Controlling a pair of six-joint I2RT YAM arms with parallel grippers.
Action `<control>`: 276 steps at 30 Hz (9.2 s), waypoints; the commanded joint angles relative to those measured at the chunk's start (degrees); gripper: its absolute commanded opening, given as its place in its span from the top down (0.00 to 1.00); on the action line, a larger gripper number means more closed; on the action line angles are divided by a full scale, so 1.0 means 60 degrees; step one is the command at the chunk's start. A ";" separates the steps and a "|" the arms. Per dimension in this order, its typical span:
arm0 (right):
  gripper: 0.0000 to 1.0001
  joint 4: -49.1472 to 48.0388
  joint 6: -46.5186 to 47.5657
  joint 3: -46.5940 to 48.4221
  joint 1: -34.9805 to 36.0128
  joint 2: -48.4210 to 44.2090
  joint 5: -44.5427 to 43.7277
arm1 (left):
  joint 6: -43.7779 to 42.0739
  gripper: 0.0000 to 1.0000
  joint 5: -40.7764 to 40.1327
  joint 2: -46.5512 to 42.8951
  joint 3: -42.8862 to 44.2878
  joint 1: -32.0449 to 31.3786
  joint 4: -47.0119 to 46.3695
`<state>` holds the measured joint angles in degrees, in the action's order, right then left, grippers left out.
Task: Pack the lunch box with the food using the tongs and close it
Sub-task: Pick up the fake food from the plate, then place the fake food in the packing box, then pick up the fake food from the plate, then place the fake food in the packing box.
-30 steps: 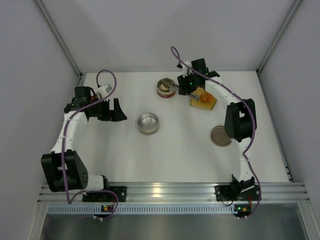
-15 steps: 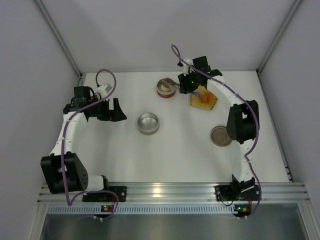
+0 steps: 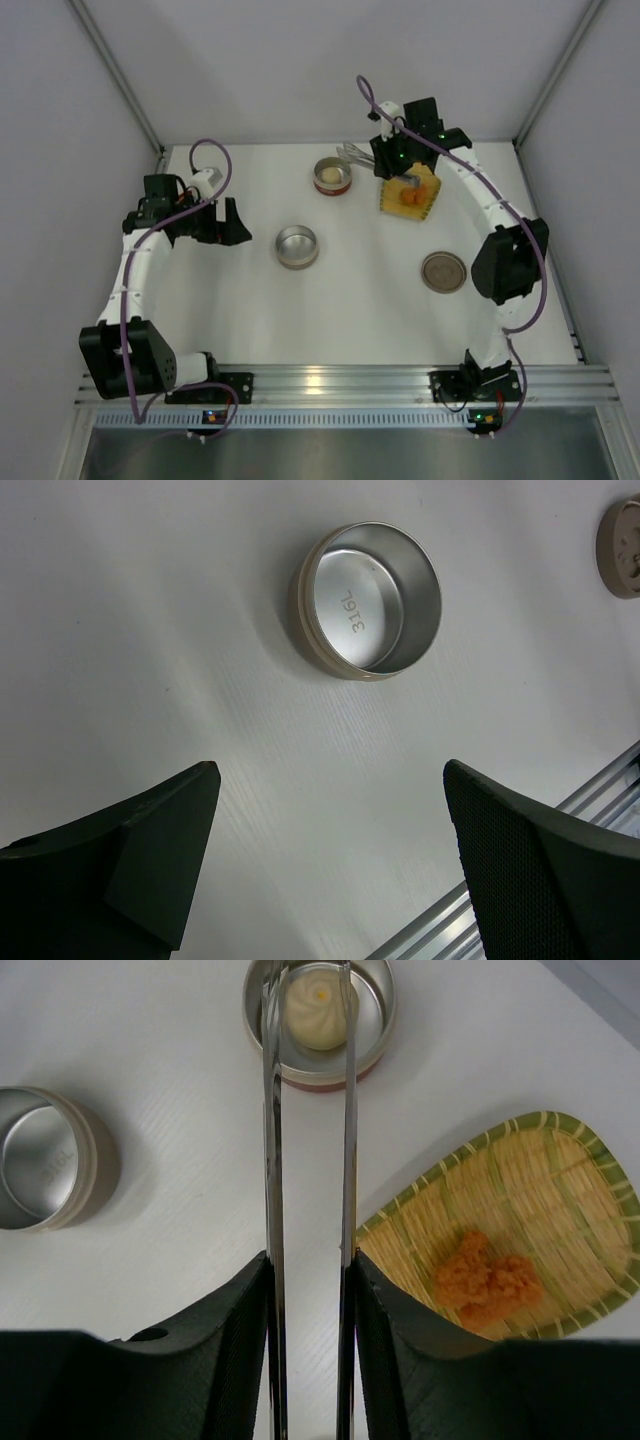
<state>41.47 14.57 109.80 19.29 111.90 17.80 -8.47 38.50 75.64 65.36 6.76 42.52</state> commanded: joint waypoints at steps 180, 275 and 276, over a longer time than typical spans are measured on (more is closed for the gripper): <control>0.52 0.1540 0.0209 -0.1118 0.3555 -0.1612 0.0167 | -0.0830 0.02 0.1537 -0.0287 0.0005 0.1612 0.0808; 1.00 0.0778 -0.0026 -0.2802 0.3024 -0.2581 -0.0755 | -0.0756 0.02 0.1347 -0.0345 -0.0039 0.1612 0.0735; 1.00 0.0778 -0.0011 -0.2758 0.3083 -0.2522 -0.0755 | -0.0771 0.02 0.1347 -0.0360 -0.0054 0.1612 0.0721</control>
<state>50.57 14.35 90.32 35.62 95.68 13.63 -12.10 45.91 74.76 64.01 16.19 47.18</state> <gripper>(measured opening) 0.306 0.983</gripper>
